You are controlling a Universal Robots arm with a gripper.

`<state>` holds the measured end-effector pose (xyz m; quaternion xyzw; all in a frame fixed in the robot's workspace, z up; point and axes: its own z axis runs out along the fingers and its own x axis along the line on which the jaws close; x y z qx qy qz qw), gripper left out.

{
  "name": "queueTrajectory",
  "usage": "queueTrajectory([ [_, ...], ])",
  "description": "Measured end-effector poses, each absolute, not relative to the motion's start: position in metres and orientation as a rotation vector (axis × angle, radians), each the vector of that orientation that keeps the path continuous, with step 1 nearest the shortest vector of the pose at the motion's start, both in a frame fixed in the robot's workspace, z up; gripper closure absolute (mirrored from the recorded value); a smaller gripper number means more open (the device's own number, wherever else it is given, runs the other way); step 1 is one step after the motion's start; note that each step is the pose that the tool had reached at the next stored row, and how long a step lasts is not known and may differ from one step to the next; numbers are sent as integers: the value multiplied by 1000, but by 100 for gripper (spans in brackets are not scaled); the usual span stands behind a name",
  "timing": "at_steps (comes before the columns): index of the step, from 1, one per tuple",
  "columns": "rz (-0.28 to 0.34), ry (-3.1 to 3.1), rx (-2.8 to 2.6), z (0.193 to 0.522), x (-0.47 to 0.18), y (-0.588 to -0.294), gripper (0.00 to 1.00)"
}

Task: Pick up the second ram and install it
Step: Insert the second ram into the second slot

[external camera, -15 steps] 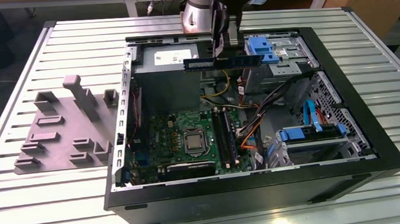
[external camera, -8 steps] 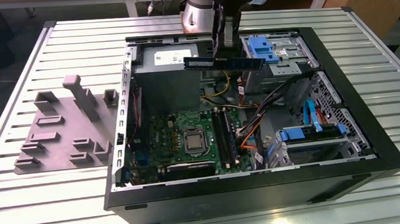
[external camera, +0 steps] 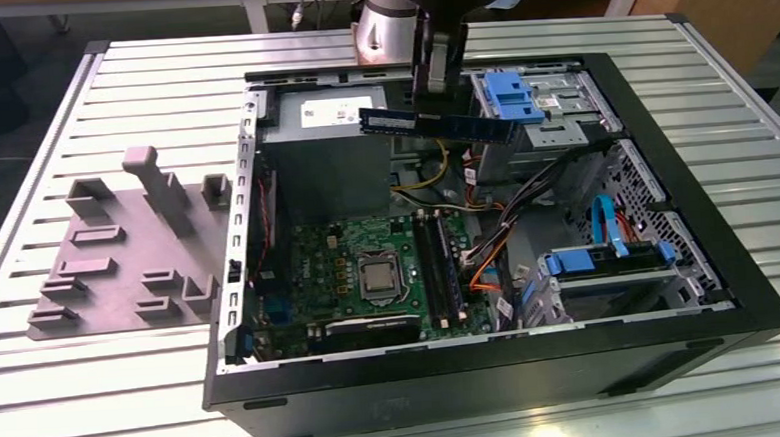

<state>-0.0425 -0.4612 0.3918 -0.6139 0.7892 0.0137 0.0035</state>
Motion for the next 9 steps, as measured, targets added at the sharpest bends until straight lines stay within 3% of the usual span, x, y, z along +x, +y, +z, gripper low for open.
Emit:
queueTrajectory([
  [9,43,2474,-1924,392,-43,-461,86],
])
